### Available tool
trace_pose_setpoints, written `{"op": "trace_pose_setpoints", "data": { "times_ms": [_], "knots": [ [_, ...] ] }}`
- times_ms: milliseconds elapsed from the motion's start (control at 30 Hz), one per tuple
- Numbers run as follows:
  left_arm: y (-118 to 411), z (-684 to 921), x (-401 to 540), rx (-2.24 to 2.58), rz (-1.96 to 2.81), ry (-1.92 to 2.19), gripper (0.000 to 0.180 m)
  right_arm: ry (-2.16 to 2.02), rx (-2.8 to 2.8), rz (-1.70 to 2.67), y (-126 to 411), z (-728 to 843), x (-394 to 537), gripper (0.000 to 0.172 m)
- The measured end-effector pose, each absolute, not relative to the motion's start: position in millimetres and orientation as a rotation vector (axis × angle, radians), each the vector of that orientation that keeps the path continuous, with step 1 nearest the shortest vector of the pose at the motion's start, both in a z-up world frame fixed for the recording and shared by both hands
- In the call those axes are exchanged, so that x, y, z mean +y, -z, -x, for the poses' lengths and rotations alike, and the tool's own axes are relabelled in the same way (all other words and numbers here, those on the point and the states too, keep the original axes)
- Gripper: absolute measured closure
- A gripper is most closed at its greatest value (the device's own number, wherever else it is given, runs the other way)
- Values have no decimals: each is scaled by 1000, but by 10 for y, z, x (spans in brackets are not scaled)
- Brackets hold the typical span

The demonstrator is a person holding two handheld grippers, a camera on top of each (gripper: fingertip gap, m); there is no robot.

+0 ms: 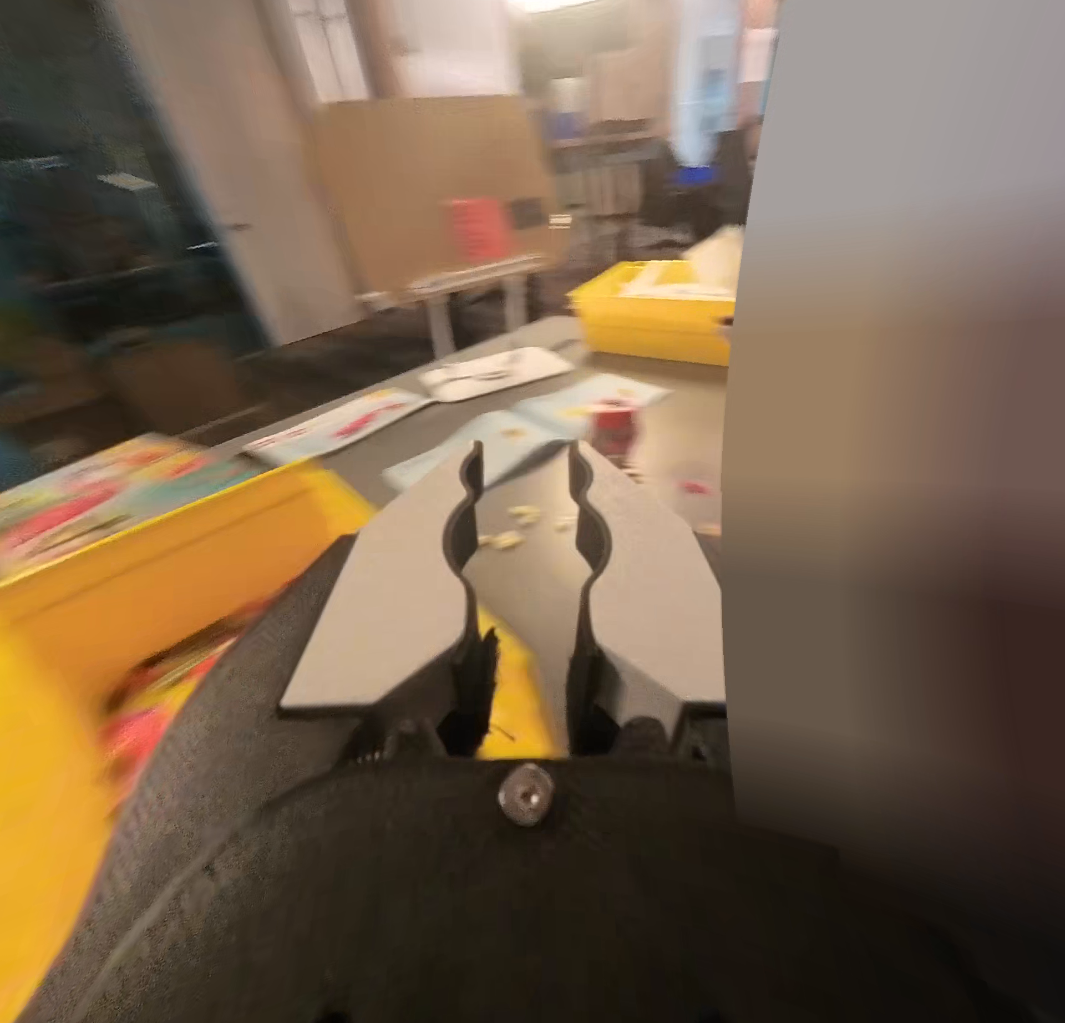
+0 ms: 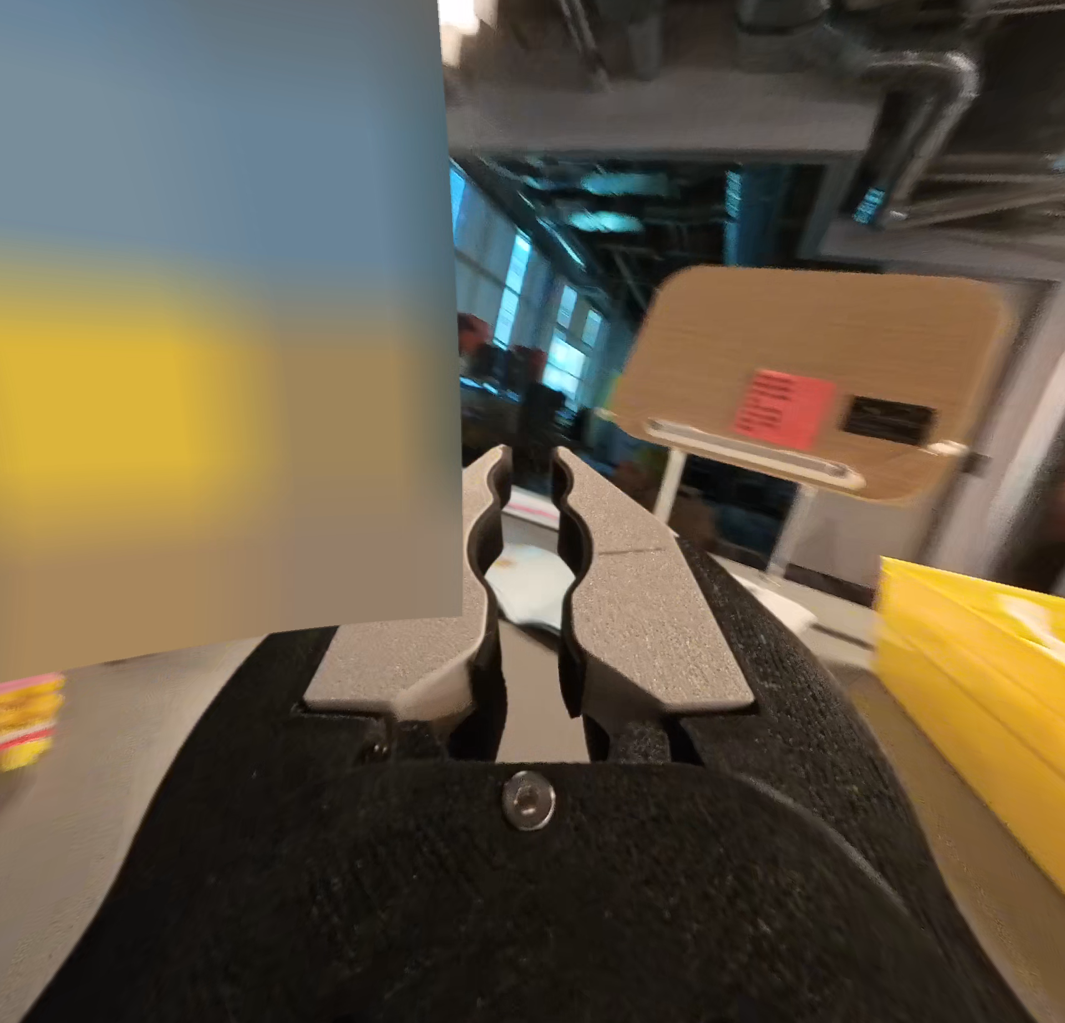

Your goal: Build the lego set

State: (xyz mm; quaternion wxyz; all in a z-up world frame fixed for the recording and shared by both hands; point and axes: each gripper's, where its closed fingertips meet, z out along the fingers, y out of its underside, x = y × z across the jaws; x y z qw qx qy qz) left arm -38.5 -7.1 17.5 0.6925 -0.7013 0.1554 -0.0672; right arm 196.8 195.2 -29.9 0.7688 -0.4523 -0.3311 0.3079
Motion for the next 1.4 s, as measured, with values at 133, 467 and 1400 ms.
{"op": "trace_pose_setpoints", "data": {
  "times_ms": [133, 467, 1400],
  "knots": [
    [-160, 1507, -18, 6, 1736, -33, 158, -370, -681, 1131, 473, -2063, 2284, 163],
    [441, 2191, 652, 39, 2158, -58, 152, -300, -730, 1129, 552, -1970, 2352, 168],
    [1629, 2062, 1261, 509, 2735, 21, 166, -233, -813, 1154, 701, -1820, 2488, 170]
  ]
}}
